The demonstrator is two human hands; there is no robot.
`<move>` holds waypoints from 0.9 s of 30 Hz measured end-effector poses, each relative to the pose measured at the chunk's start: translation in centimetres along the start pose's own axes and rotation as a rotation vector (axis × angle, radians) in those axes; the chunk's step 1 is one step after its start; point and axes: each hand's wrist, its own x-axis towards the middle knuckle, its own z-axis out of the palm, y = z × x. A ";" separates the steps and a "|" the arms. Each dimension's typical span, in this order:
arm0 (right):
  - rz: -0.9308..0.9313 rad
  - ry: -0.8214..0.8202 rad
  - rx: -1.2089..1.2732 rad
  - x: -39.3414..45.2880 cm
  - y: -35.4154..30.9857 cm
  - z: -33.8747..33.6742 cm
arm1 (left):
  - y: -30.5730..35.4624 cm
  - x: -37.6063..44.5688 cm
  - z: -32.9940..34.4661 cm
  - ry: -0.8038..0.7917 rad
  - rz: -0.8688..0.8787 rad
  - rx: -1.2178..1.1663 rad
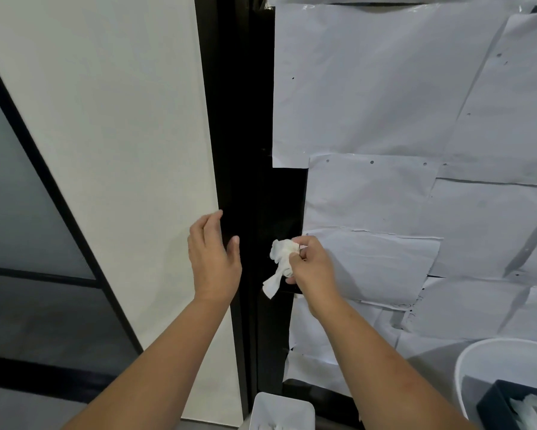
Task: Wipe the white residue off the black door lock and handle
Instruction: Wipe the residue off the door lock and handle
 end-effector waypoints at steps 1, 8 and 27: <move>-0.022 -0.010 -0.004 0.2 0.0 0.4 | -0.2 0.3 0.4 -0.003 0.030 0.050; -0.220 0.034 -0.122 1.4 0.1 3.9 | -3.3 -0.1 2.9 -0.236 0.125 0.277; -0.208 -0.225 -0.386 1.8 2.2 5.8 | -4.9 0.5 3.4 -0.258 0.269 0.231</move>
